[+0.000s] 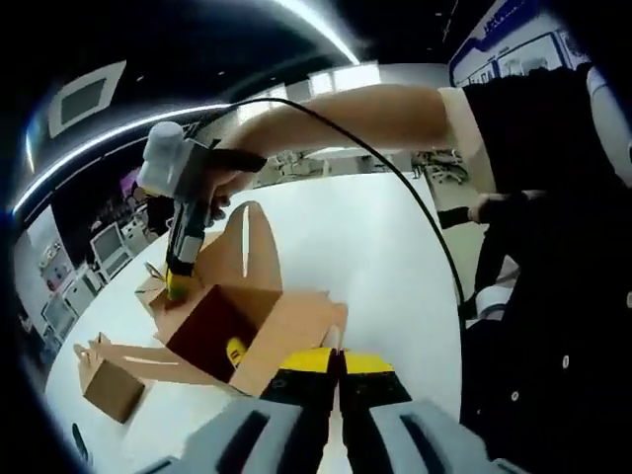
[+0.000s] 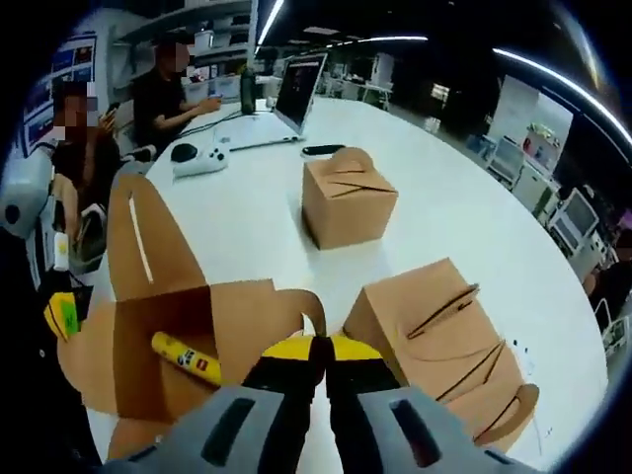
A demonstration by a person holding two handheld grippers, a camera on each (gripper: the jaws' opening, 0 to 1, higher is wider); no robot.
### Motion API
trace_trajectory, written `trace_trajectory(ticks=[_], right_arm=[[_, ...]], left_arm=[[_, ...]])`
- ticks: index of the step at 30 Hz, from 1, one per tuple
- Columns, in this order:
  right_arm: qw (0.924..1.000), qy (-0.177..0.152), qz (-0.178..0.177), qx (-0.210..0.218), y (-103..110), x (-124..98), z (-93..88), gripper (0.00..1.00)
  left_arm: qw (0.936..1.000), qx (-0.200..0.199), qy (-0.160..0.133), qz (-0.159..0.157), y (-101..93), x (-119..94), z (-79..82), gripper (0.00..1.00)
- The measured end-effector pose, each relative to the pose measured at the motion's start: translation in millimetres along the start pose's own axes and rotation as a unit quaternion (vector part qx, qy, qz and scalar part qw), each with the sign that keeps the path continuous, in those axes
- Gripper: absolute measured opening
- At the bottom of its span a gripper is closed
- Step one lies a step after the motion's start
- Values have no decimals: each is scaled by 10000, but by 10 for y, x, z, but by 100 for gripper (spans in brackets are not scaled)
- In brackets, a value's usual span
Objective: Pick up one paper box from the group, open the paper box, and remove the item inside
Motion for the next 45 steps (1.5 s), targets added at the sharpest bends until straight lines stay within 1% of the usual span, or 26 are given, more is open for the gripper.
trace_trajectory(ticks=[2, 4, 8, 11, 13, 14, 15, 16, 18, 20, 22, 24, 26, 28, 31, 34, 36, 39, 42, 45], right_arm=[[10000, -15, 31, 61, 47, 6, -24, 5], [10000, -21, 41, 78, 15, 19, -27, 5], [9999, -76, -5, 68, 77, -25, -18, 6], [9994, -300, -179, -32, -38, -131, 96, 8], [9985, -477, -268, -44, -73, -231, 175, 11], [9980, -552, -292, -44, -75, -282, 206, 12], [9975, -622, -330, -83, -23, -322, 225, 14], [9966, -714, -388, -132, -14, -369, 259, 17], [9946, -884, -492, -251, 2, -472, 325, 22], [9923, -1083, -541, -253, 48, -583, 389, 31], [9907, -1205, -555, -292, 101, -672, 421, 38], [9895, -1254, -591, -410, 201, -778, 406, 38], [9878, -1305, -670, -517, 271, -867, 377, 38], [9859, -1391, -733, -577, 329, -955, 345, 39], [9846, -1425, -856, -544, 309, -1002, 293, 39], [9854, -1332, -901, -554, 281, -997, 236, 39], [9858, -1313, -910, -516, 258, -974, 207, 39], [9876, -1394, -708, -157, 269, -905, 189, 39], [9838, -1689, -537, 260, 268, -897, 261, 39], [9823, -1782, -509, 270, 310, -958, 308, 39]], left_arm=[[10000, -51, -2, -35, -6, 25, -38, 5], [10000, -56, -1, -45, -10, 37, -56, 5], [10000, -47, -72, -50, -14, -1, -18, 5], [9999, 18, -147, -26, -25, -59, 38, 8], [9996, 163, -224, 21, -34, -113, 99, 10], [9993, 278, -239, 103, -17, -142, 131, 12], [9990, 351, -240, 124, -21, -169, 153, 15], [9990, 362, -234, 134, -26, -193, 171, 19], [9985, 432, -253, 229, 0, -243, 213, 23], [9980, 446, -283, 346, 43, -295, 248, 26], [9976, 426, -308, 457, 88, -355, 268, 31], [9970, 383, -362, 570, 129, -420, 286, 32], [9961, 301, -476, 674, 166, -498, 318, 34], [9952, 219, -586, 748, 197, -571, 343, 34], [9944, 102, -677, 805, 239, -615, 354, 34], [9934, 44, -697, 908, 282, -620, 354, 34], [9930, 10, -721, 934, 288, -619, 357, 34], [9933, -32, -727, 894, 239, -587, 324, 34], [9937, -77, -698, 874, 210, -572, 272, 34], [9937, -97, -650, 908, 209, -608, 219, 34]])
Point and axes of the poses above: the point that each gripper's makers call its tool centre point, and the gripper's own axes: x roughly forward along the fingers, y roughly to its left, z roughly out of its top, the point moved 1 cm from there along -x, roughly backward along the fingers
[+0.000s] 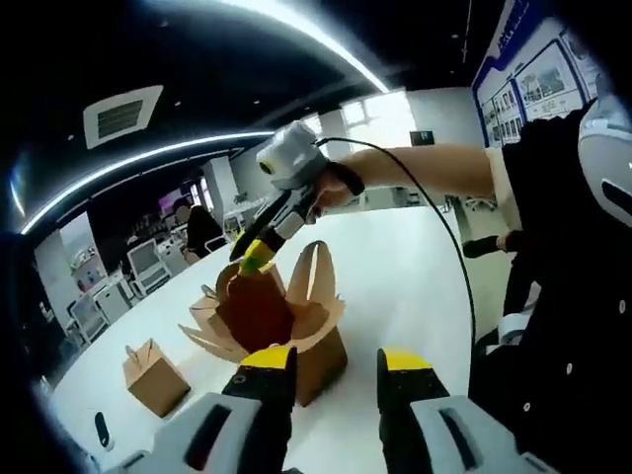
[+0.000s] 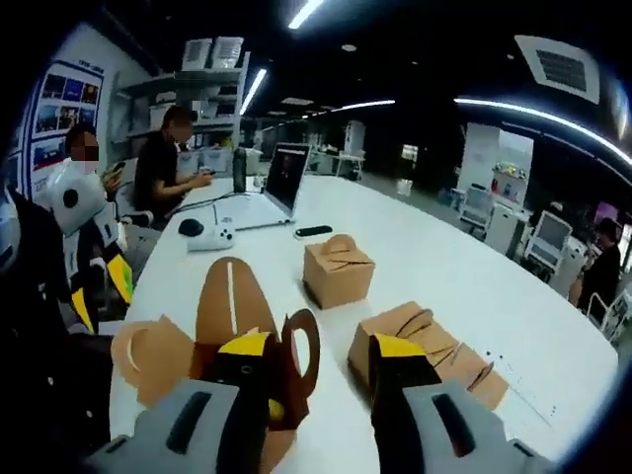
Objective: Pick up one paper box from the group, open the paper box, and remove the item inside
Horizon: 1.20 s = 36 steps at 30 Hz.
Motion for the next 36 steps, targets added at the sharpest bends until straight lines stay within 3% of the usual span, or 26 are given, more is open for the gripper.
trace_trajectory(ticks=[6, 13, 17, 21, 25, 28, 32, 36], right_arm=[[9988, -186, -149, -434, 278, -380, 118, 39], [9957, -318, -452, -741, 753, -962, -25, 42], [9929, -334, -758, -852, 1068, -1314, -251, 44], [9943, -391, -885, -439, 1321, -1535, -543, 45], [9940, -431, -1006, 92, 1447, -1650, -793, 48], [9935, -418, -1039, 211, 1489, -1676, -932, 50], [9927, -459, -1053, 379, 1480, -1634, -1000, 54], [9940, -452, -916, 393, 1481, -1505, -1056, 66]], left_arm=[[9992, -27, 67, 386, 148, -278, -130, 36], [9962, -280, 40, 828, 277, -605, -323, 36], [9941, -439, 79, 987, 243, -760, -481, 36], [9925, -728, 137, 973, 124, -807, -644, 38], [9903, -1020, 150, 934, 7, -837, -764, 42], [9885, -1201, 104, 910, -33, -825, -799, 46], [9868, -1330, 41, 922, -40, -798, -795, 47], [9862, -1409, -59, 871, -75, -776, -775, 48]])
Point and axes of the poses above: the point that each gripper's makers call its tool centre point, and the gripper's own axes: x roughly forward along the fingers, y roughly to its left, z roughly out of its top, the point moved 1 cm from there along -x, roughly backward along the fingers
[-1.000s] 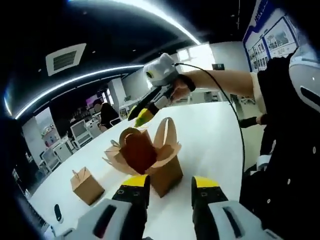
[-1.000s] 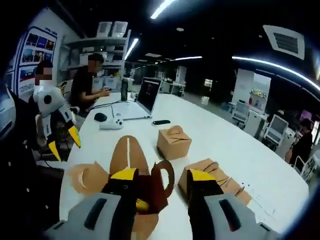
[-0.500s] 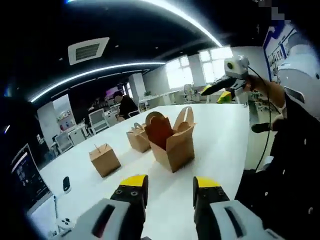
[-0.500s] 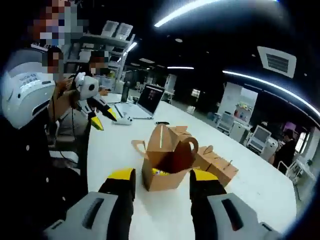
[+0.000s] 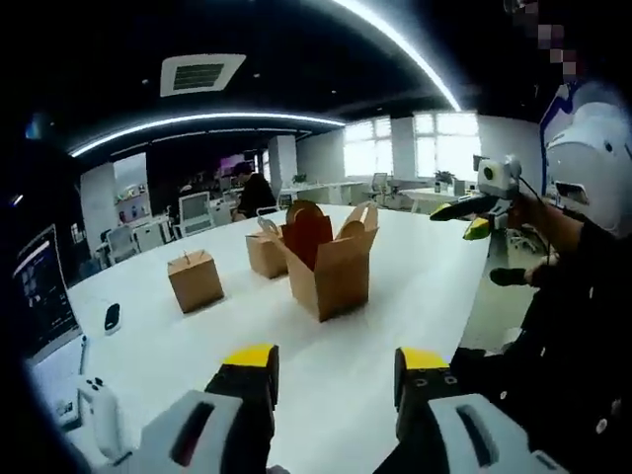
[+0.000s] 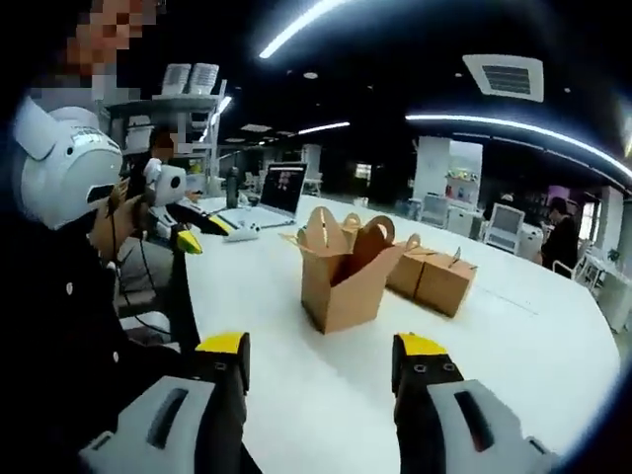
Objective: Pick up one paper box from the group, open the paper box, and remove the item inside
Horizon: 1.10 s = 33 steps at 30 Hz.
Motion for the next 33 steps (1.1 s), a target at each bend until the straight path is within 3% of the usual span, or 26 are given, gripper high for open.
trace_trajectory(ticks=[2, 10, 18, 25, 28, 33], right_arm=[[10000, 22, 49, -30, 6, 76, -28, 70], [9998, 21, 203, 35, -69, 368, -6, 68], [9996, 28, 277, -18, -128, 624, -9, 68], [9979, -64, 642, -53, -243, 1027, -15, 88], [9973, -162, 657, -296, -342, 1233, -1, 90], [9964, -382, 734, -184, -519, 1507, 23, 91]], left_arm=[[10000, -18, -3, -20, -20, 9, -11, 48], [9999, -143, 28, -60, -28, 50, -90, 49], [9999, -117, -12, -127, -63, 87, -42, 49], [9995, 43, -171, -245, -122, 199, 167, 49], [9993, 51, -170, -327, -186, 241, 161, 49], [9991, -11, -55, -424, -279, 254, 56, 49]])
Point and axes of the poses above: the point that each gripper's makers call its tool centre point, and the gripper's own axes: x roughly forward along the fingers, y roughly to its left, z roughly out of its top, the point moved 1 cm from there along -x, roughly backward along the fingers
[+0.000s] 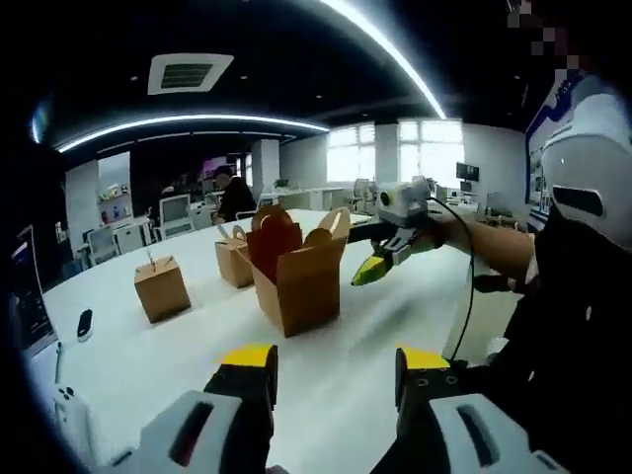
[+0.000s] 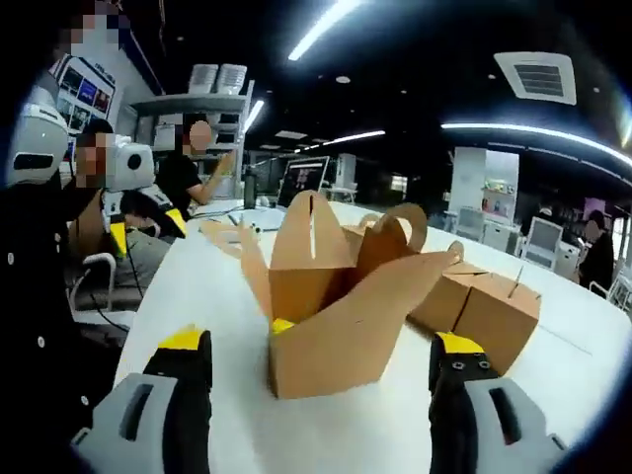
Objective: Pick up one paper box from the group, open the paper box, and remove the item inside
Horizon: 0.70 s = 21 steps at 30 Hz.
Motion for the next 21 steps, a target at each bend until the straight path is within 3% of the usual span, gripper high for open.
trace_trajectory(ticks=[11, 16, 21], right_arm=[[9986, -236, 431, 183, 5, 310, -54, 88], [9981, -267, 523, 197, -2, 349, -74, 74], [9971, -344, 649, 180, -10, 361, -69, 74]], left_arm=[[9996, -229, 78, 160, 36, -66, -105, 49], [9997, -196, 44, 105, 10, -32, -62, 49], [9999, -153, 55, 43, -15, 9, -39, 49]])
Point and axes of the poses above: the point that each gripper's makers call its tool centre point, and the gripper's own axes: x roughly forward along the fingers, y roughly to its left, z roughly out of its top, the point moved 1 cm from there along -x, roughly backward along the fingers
